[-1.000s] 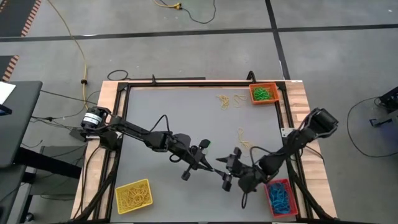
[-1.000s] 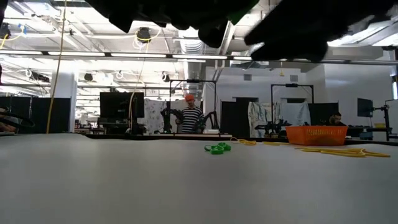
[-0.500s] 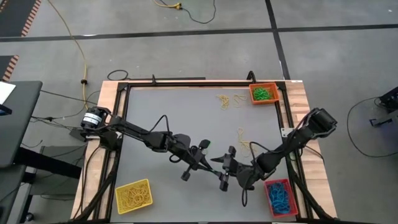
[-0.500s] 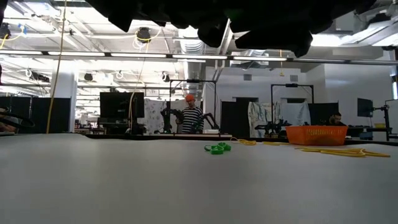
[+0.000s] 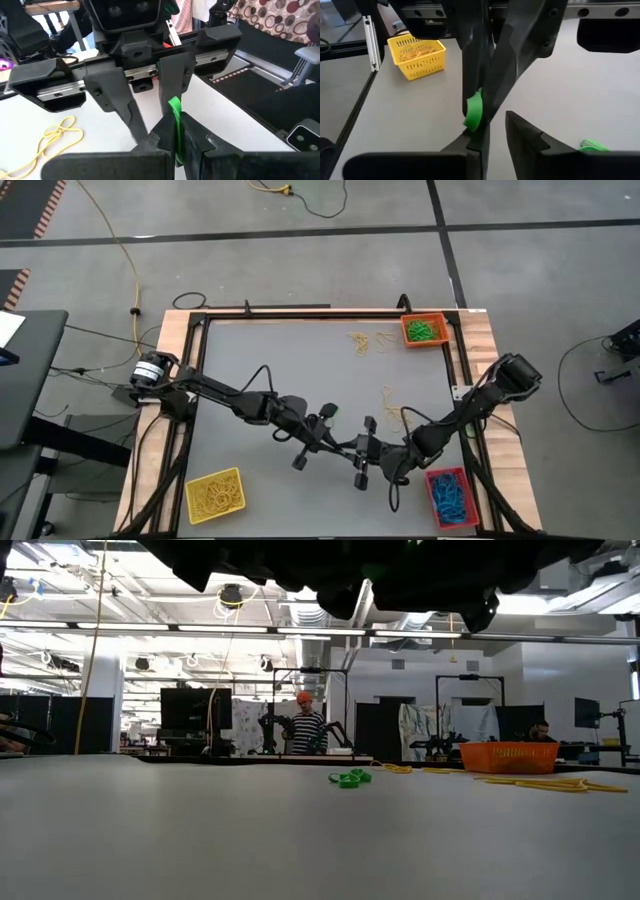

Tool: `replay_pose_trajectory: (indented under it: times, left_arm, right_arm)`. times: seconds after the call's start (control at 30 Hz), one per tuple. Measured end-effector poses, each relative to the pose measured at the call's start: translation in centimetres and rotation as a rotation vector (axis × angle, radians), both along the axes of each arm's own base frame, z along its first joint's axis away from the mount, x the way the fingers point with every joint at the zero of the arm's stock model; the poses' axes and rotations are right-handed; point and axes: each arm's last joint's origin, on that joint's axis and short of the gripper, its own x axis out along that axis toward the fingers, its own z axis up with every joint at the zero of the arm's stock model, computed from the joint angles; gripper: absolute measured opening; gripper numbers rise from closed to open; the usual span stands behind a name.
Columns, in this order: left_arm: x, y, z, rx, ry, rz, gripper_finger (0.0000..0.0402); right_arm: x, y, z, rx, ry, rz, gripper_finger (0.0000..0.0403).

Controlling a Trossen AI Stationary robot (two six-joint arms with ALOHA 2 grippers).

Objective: Sort rubber bands into baskets
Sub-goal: Put the green rubber band into the orange bin

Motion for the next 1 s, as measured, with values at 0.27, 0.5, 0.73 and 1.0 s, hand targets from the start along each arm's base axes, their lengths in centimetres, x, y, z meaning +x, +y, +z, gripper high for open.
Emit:
replay_pose_trajectory:
  times: [0.27,0.5,0.73,1.0]
  left_arm:
    - [-0.09,0.02,-0.27,0.005,0.03,0.001,0.0]
    - [-0.07,0.08,-0.31,0.007,0.035,0.023,0.0]
    - [-0.09,0.1,-0.37,0.009,0.04,0.031,0.0]
    - [-0.08,0.11,-0.36,0.003,0.042,0.037,0.0]
  right_arm:
    - [-0.16,0.01,-0.25,-0.026,0.027,0.002,0.0188]
    - [-0.27,0.27,-0.23,-0.017,0.033,0.036,0.025]
    - [-0.22,0.33,-0.18,-0.023,0.034,0.061,0.0246]
    - [0.09,-0.19,-0.05,-0.027,0.018,0.024,0.0223]
